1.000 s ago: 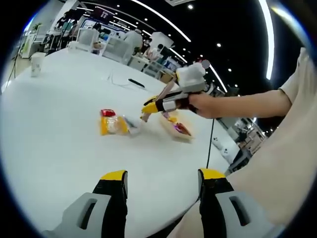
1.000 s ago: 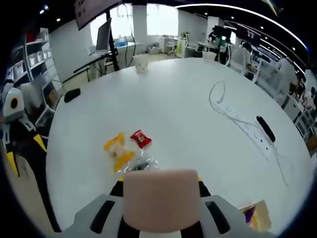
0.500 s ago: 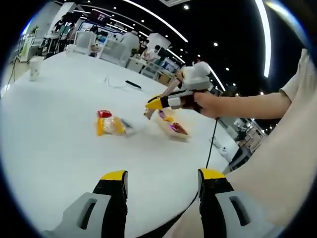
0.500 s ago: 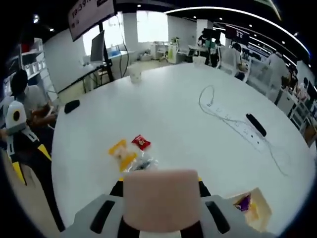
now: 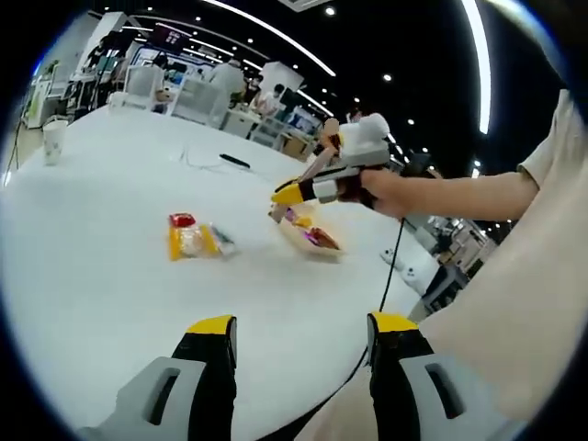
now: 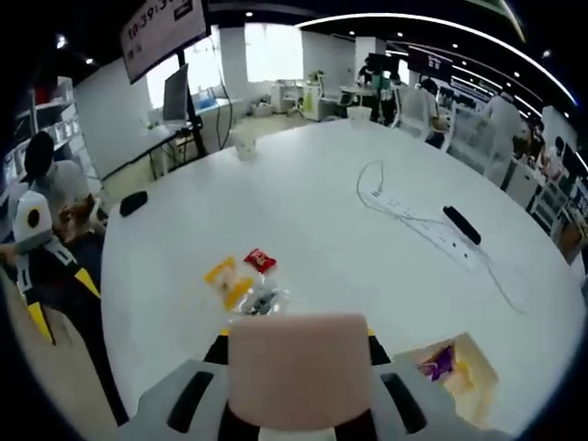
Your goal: Place the target food into the container with the food tongs after gripping and lifting it, then release it inside without dropping or visibly crushing the food.
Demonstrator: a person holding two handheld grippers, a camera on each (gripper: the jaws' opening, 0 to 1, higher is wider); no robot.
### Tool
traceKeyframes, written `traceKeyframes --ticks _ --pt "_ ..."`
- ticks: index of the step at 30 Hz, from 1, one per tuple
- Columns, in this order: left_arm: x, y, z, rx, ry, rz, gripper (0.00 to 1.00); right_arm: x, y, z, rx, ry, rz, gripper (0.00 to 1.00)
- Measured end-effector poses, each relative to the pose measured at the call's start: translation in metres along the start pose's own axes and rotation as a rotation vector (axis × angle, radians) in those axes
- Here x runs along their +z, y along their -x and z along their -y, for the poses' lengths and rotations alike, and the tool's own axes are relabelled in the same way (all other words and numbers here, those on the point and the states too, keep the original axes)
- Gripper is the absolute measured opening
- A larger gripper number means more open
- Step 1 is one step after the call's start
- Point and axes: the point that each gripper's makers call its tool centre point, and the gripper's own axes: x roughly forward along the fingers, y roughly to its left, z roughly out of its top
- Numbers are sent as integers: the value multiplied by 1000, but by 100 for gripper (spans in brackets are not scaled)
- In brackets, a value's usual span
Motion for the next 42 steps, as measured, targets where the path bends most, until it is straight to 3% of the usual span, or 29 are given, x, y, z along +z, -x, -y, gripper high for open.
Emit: traceKeyframes --ticks 9,22,37,42 --pt "-3 -1 7 -4 -8 -6 57 9 12 6 -13 0 31 22" --pt "7 -7 10 -22 -40 -10 57 25 31 23 -52 6 80 22" --pt "1 -7 11 -46 -54 -26 56 19 52 45 -112 -22 93 22" --pt "6 -8 11 -55 -50 -15 56 16 59 55 -135 -38 97 22"
